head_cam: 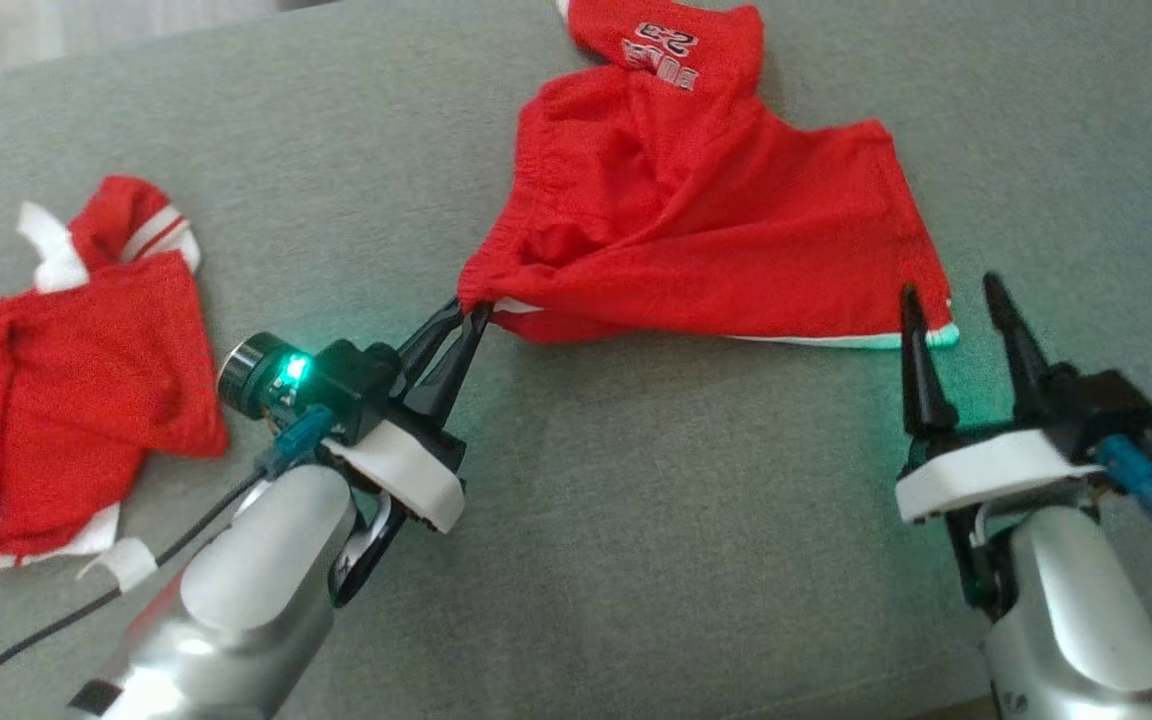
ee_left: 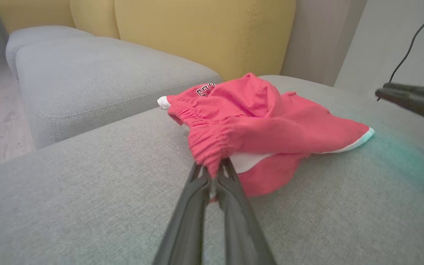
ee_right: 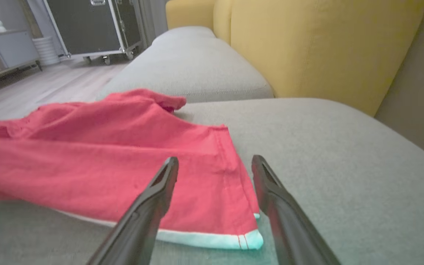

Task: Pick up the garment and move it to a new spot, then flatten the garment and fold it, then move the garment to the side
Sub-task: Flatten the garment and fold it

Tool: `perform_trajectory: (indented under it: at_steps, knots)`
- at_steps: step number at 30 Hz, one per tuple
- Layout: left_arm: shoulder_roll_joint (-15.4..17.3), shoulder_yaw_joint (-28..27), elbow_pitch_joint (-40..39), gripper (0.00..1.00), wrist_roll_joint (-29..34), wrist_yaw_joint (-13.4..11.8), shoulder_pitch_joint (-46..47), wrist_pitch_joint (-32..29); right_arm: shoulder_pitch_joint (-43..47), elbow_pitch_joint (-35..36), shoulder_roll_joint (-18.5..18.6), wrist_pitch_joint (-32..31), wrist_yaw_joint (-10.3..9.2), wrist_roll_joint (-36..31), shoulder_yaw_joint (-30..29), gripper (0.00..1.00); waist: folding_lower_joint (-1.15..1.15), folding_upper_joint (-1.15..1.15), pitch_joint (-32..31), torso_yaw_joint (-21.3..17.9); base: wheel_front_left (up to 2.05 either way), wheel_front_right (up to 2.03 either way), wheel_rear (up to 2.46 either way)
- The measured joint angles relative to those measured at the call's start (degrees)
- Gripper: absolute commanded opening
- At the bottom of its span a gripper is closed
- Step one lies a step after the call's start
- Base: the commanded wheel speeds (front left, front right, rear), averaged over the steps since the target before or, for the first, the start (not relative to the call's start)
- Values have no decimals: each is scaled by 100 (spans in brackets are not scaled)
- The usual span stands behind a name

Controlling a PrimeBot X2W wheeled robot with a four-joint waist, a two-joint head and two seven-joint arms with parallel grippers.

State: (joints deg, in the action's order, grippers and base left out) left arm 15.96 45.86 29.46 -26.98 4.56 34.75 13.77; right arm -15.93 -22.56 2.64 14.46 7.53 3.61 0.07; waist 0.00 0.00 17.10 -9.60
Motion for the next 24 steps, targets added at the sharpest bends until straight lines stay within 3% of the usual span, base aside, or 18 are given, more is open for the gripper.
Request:
perform_trajectory:
  at_steps: [10, 22, 23, 24]
  knots:
    - [-44, -113, -219, 0, -25, -107, -336, 51, -213, -1178, 1, -243, 0, -183, -486, 100, 0, 0, -137, 248, 0, 0, 0]
    - [-101, -175, -309, 0, 82, -105, -337, 52, -734, -2175, 13, -555, 0, -69, -352, 100, 0, 0, -167, 280, 0, 0, 0]
    - [-101, -182, -309, 0, 82, -105, -338, 52, -775, -2216, 15, -583, 0, -41, -310, 87, 0, 0, -176, 275, 0, 0, 0]
    - [-102, -197, -309, 0, 82, -105, -343, 52, -811, -2259, 16, -591, 0, -12, -270, 87, 0, 0, -184, 268, 0, 0, 0]
